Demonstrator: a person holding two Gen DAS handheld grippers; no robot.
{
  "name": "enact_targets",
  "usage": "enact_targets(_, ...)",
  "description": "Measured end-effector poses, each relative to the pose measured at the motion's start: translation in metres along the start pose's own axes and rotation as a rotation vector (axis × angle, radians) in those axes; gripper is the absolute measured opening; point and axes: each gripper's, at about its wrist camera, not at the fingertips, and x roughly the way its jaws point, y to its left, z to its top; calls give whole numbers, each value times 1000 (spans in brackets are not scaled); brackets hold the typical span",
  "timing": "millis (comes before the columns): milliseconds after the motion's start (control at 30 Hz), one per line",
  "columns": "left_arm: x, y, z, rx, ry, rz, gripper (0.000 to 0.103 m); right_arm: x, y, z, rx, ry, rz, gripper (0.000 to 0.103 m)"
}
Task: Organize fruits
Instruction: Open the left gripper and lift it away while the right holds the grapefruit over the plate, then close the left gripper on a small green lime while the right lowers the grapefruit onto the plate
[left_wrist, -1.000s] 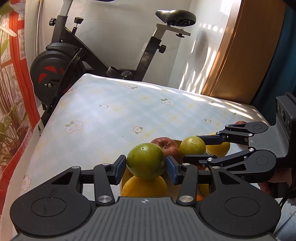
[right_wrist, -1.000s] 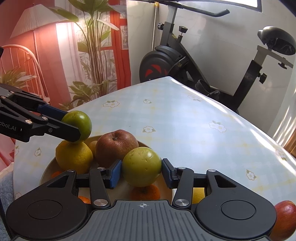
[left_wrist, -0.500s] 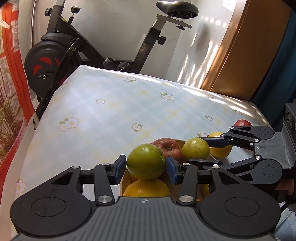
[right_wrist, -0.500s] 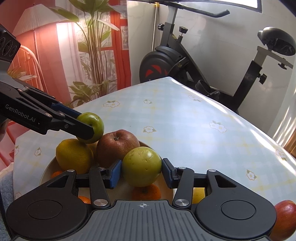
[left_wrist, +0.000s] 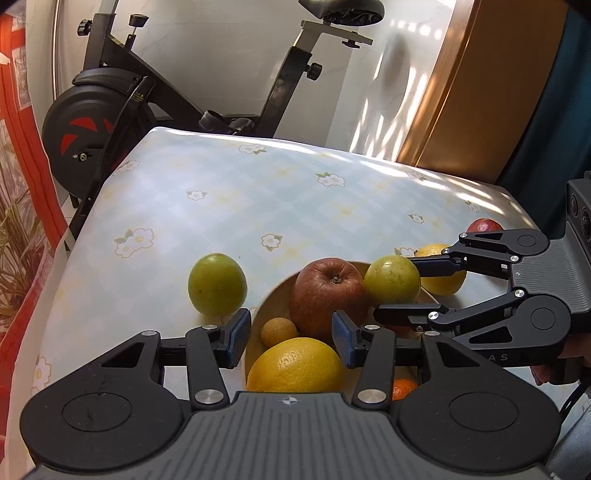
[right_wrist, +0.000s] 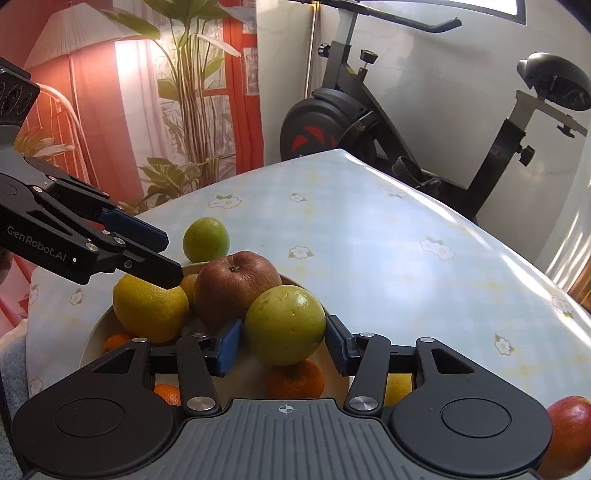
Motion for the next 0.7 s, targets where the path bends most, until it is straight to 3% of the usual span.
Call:
enact_targets(200,-8,22,-1,-67,-54,25,50,-1,0,-1,-1,3,1,47)
enact_targets(267,-12,41,6,-110,-117,83,51,-1,0,0,3,3,3,47)
enact_targets(367,-7,72,23,-172,-189,236,57,0,0,-1,10,4,4,47)
enact_targets(400,-3,83,29,-200,-209,246,57,1,-1,-1,16,8,6,47)
enact_targets(500,11,99,46,-267,-220,155,59,3,-1,-3,25,16,9,47)
enact_targets(700,47,90,64,-263,-168,23,59,3,-3,-5,39,27,8,46)
